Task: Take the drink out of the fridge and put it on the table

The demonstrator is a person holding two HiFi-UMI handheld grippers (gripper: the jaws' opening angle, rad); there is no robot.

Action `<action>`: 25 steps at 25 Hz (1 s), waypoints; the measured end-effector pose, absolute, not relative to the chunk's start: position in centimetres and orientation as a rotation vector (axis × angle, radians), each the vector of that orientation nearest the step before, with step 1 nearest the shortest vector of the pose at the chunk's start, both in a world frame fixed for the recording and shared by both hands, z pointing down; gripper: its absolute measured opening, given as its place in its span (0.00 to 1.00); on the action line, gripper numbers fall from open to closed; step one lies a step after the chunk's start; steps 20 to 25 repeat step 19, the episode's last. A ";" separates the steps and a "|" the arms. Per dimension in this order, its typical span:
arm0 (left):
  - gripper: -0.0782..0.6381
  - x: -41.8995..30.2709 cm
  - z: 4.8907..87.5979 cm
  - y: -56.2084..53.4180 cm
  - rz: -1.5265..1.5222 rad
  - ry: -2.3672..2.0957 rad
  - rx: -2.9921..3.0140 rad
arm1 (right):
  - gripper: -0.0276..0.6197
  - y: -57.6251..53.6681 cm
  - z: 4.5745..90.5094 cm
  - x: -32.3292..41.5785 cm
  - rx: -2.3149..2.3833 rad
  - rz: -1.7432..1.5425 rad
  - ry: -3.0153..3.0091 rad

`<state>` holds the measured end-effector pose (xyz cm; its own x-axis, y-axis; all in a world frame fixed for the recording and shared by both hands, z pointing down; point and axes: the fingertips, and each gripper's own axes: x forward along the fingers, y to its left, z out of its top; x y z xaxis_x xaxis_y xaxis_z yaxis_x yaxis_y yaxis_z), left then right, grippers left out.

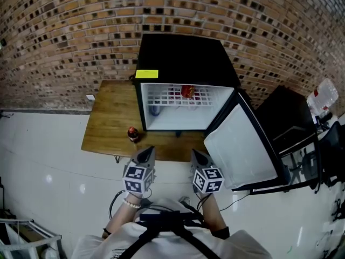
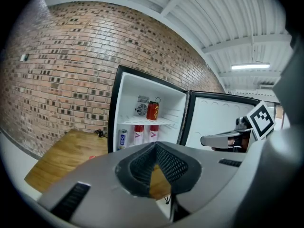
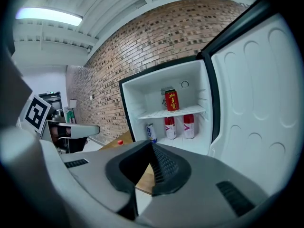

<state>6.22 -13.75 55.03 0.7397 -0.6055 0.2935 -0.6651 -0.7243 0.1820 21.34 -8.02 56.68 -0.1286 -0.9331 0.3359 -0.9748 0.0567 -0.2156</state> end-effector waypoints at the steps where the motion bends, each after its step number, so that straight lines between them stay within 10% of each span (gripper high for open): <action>1: 0.11 6.3 55.0 -13.7 0.309 -0.995 2.666 | 0.04 -8.0 56.7 21.4 2.001 0.600 -2.204; 25: 0.11 5.8 54.8 -13.8 0.291 -1.002 2.667 | 0.04 -7.9 56.5 21.0 1.998 0.574 -2.206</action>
